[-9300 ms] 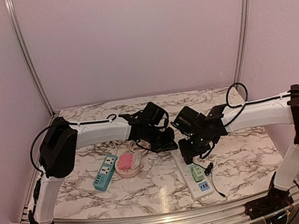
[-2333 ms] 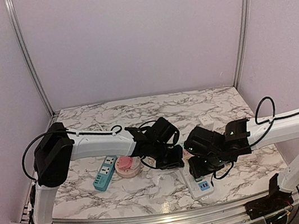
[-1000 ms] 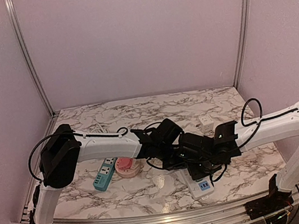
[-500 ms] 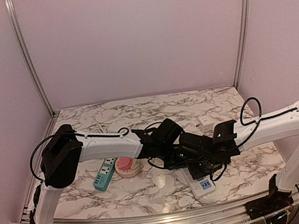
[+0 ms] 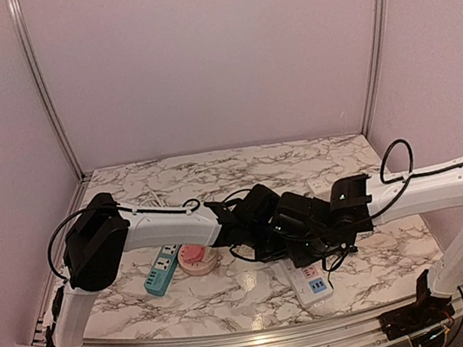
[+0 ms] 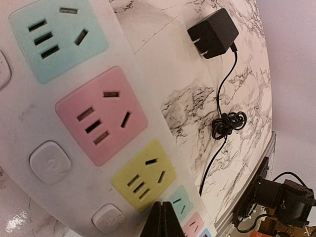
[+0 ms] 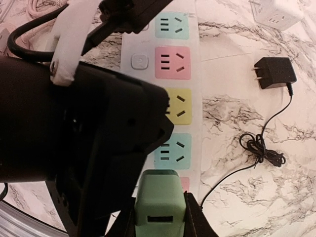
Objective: Pull the plug off the socket
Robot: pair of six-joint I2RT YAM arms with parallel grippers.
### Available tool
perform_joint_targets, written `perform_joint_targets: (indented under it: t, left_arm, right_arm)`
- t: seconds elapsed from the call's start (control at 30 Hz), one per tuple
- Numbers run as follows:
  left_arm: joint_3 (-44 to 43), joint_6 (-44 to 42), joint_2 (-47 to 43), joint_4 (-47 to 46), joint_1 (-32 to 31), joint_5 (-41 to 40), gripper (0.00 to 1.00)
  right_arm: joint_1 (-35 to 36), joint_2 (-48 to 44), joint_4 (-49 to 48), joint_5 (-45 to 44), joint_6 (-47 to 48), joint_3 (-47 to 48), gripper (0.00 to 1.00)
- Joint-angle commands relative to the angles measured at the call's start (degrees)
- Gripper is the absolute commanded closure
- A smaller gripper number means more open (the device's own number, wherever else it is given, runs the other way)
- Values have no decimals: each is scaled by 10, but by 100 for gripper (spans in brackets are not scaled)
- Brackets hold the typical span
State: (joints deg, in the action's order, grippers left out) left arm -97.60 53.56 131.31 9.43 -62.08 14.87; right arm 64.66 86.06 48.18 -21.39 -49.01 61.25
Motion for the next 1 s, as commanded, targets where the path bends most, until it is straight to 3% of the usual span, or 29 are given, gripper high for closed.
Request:
perform_joint_targets:
  t: [0.0,0.3,0.47,0.73,0.97]
  left_arm:
    - [26,-6,44,76,-1,-29,100]
    - [-23,-35,10,81,3,-40,100]
    - [-73,-51,6,108,10,-45,100]
    - [-89,-82,-37,148,39,-71,100]
    - [-45,-98,-93,156,82,-77,100]
  right_arm:
    - [-4,-30,5,-13,8,19,90]
    - [-88,-111,-15,-14,38,-30,90]
    - [-192,-143,-81,-7,77,-61,91]
    - [-378,-149,-237,85,148,-102,91]
    - [-534,-96,-386,226,153,-146,93]
